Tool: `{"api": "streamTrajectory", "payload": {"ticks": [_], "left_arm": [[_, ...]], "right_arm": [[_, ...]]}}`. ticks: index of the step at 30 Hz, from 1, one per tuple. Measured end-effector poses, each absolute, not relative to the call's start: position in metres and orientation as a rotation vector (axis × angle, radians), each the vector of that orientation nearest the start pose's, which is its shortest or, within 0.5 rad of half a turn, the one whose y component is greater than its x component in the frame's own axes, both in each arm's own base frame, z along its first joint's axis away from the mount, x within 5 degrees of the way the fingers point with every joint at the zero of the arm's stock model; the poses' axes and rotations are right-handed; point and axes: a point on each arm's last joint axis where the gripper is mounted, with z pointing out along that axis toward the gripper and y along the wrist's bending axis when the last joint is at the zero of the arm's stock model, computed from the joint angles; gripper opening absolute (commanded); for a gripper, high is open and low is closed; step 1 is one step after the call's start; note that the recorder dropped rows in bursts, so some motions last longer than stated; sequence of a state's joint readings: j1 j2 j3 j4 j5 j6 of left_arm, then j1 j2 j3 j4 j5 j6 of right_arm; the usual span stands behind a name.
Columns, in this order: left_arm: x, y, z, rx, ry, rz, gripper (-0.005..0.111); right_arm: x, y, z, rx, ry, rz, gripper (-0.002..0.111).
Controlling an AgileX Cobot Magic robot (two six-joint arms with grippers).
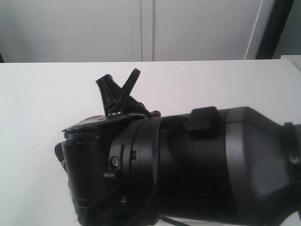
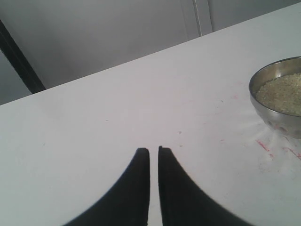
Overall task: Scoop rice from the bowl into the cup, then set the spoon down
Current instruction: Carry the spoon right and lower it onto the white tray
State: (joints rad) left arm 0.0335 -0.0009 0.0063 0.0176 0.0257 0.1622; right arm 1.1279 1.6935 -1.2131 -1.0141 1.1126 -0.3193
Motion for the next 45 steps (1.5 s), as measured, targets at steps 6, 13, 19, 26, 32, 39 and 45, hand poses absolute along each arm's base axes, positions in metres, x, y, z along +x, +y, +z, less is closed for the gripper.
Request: {"api": "streamTrajectory", "payload": {"ticks": [6, 13, 19, 26, 32, 39, 45], "left_arm": [[0.057, 0.002, 0.209, 0.11, 1.513, 0.171, 0.014], [0.057, 0.002, 0.209, 0.11, 1.513, 0.171, 0.014], [0.057, 0.002, 0.209, 0.11, 1.513, 0.171, 0.014], [0.057, 0.002, 0.209, 0.11, 1.513, 0.171, 0.014], [0.057, 0.002, 0.209, 0.11, 1.513, 0.171, 0.014], [0.057, 0.002, 0.209, 0.11, 1.513, 0.171, 0.014], [0.057, 0.002, 0.209, 0.11, 1.513, 0.171, 0.014]], "right_arm": [[0.203, 0.261, 0.273, -1.702, 1.778, -1.041, 0.0], [0.194, 0.229, 0.299, -1.121, 2.215, -0.65, 0.0], [0.177, 0.192, 0.311, -0.727, 2.405, -0.425, 0.0], [0.15, 0.167, 0.282, -0.37, 2.636, -0.288, 0.0], [0.148, 0.184, 0.262, -0.214, 2.678, 0.027, 0.0], [0.174, 0.178, 0.255, -0.021, 2.683, 0.124, 0.0], [0.226, 0.177, 0.254, 0.153, 2.673, 0.196, 0.0]]}}
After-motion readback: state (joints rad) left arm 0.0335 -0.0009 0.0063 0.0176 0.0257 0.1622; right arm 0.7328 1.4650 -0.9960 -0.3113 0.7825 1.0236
